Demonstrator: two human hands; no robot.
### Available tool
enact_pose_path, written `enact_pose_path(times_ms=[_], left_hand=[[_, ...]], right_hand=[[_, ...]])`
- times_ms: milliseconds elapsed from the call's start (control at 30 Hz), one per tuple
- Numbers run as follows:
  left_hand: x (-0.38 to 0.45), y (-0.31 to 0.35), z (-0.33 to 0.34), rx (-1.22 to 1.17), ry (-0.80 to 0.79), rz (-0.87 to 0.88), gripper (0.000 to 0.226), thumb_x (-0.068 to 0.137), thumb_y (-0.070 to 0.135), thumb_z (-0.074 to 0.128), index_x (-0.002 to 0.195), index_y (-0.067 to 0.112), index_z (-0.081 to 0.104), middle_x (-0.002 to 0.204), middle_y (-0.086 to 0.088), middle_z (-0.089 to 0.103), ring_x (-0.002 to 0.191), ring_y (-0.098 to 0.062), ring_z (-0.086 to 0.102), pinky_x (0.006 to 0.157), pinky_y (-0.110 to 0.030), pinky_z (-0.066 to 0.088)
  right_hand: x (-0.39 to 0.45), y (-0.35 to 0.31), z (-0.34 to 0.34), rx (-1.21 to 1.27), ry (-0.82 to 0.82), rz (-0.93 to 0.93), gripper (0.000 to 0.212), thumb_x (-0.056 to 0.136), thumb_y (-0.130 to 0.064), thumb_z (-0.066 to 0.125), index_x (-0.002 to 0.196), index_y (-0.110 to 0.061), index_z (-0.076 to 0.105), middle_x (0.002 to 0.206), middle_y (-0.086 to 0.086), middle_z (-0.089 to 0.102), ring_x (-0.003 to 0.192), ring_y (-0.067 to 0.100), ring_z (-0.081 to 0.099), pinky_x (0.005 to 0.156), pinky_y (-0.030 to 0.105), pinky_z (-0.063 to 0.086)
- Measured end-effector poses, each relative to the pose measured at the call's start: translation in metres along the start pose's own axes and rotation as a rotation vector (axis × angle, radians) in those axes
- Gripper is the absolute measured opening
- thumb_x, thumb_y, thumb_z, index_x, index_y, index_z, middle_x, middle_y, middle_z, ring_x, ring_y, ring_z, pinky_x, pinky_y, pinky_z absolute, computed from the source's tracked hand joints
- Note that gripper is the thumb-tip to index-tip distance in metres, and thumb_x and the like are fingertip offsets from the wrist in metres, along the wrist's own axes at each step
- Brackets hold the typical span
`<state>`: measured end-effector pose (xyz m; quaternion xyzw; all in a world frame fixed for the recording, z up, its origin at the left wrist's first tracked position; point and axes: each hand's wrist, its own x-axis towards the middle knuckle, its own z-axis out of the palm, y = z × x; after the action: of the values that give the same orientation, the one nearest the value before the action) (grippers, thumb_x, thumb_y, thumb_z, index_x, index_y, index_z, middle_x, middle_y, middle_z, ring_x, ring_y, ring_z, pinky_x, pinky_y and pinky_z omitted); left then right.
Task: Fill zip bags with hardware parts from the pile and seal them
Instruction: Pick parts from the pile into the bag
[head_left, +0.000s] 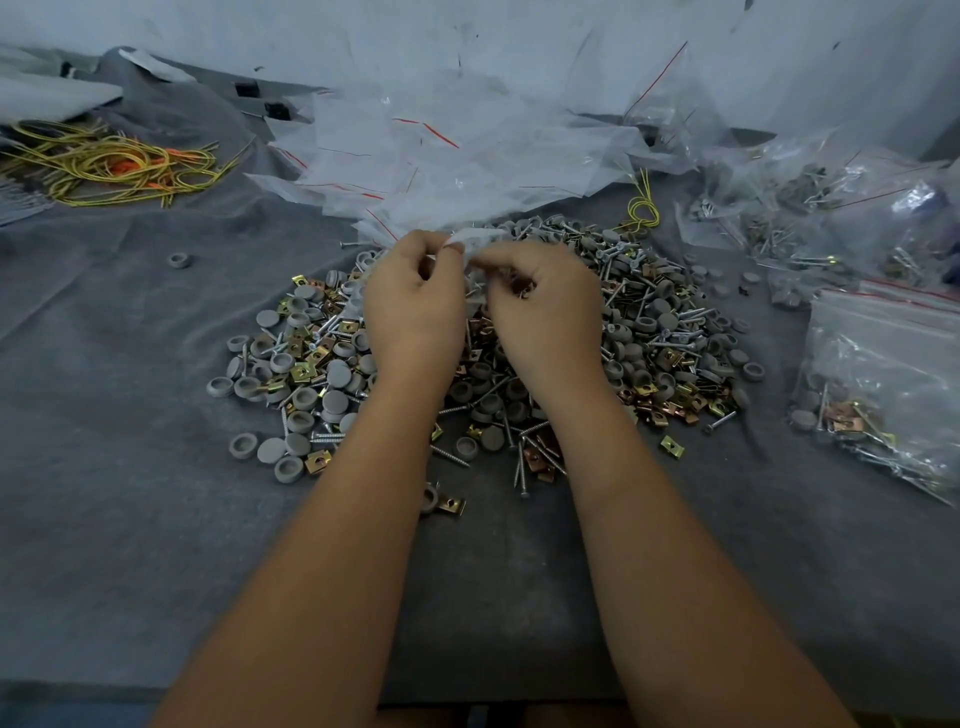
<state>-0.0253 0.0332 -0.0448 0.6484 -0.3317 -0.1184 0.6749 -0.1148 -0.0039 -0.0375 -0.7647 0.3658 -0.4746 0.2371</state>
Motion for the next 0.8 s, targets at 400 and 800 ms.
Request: enact_pose_path(times_ms=[400, 800], left_hand=[[0.003, -0.002, -0.001, -0.081, 0.088, -0.057, 0.018, 0.092, 0.018, 0.052, 0.077, 0.021, 0.061, 0.049, 0.012, 0.037, 0.041, -0.004, 0.028, 0.048, -0.026, 0.024], [0.004, -0.005, 0.000, -0.065, 0.072, -0.050, 0.015, 0.090, 0.020, 0.052, 0.081, 0.016, 0.064, 0.041, 0.013, 0.037, 0.041, -0.005, 0.029, 0.049, -0.027, 0.024]], right_hand=[[0.007, 0.009, -0.012, -0.128, 0.000, 0.276, 0.038, 0.083, -0.003, 0.047, 0.105, -0.024, 0.071, 0.095, -0.010, 0.065, 0.098, 0.021, 0.059, 0.087, 0.045, 0.051], [0.006, 0.011, -0.013, -0.614, -0.414, 0.086, 0.021, 0.081, -0.029, 0.061, 0.097, -0.036, 0.073, 0.091, -0.008, 0.055, 0.118, 0.024, 0.041, 0.091, 0.040, 0.023]])
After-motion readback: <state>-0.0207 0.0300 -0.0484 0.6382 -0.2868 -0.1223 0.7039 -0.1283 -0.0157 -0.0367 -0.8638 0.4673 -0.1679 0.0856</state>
